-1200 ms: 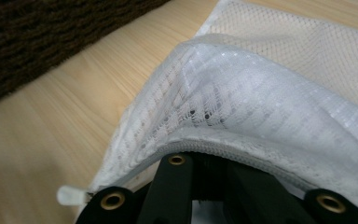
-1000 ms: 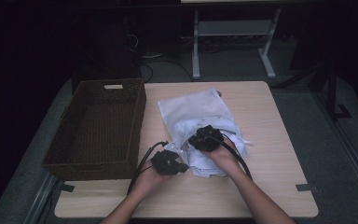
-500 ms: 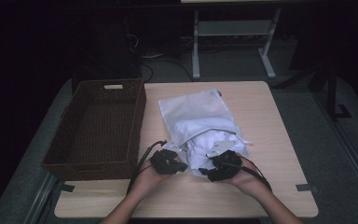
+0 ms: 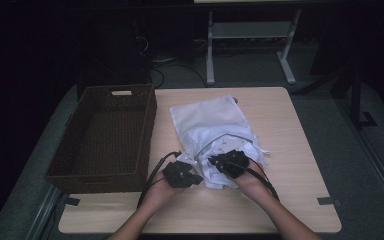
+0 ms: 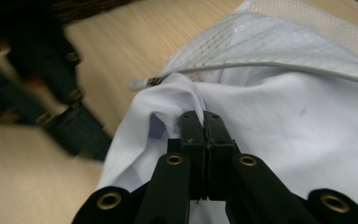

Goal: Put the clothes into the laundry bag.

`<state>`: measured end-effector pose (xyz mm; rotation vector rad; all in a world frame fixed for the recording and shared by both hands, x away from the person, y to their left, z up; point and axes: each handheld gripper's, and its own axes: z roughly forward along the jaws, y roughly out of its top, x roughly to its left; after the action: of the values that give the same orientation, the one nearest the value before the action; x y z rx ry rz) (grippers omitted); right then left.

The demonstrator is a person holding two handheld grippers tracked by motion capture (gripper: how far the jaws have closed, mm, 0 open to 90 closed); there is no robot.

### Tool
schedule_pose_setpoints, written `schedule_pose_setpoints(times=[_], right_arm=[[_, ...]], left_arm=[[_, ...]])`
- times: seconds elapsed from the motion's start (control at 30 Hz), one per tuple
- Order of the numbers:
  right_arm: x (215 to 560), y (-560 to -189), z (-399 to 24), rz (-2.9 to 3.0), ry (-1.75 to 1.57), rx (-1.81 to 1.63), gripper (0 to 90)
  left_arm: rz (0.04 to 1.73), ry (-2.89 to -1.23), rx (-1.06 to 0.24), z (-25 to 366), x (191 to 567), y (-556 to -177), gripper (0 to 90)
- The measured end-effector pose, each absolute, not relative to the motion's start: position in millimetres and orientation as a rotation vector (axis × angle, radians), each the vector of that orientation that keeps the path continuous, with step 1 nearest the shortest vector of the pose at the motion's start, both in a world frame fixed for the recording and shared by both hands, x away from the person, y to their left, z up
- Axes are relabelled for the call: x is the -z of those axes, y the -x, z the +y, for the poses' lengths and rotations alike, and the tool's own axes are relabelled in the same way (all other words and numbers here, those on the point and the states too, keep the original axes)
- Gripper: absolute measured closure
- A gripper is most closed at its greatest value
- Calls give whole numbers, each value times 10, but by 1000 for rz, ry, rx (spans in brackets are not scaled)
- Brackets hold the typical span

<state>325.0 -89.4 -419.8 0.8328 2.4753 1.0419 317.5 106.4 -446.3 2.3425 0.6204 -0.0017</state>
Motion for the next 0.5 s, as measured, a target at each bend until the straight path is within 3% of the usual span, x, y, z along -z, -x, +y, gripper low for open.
schedule_pose_setpoints(times=[0.5], right_arm=[[4318, -4046, -827, 2318, -1164, -1037, 887]], left_arm=[[558, -2389, 42, 1006, 4499, -3151, 892]])
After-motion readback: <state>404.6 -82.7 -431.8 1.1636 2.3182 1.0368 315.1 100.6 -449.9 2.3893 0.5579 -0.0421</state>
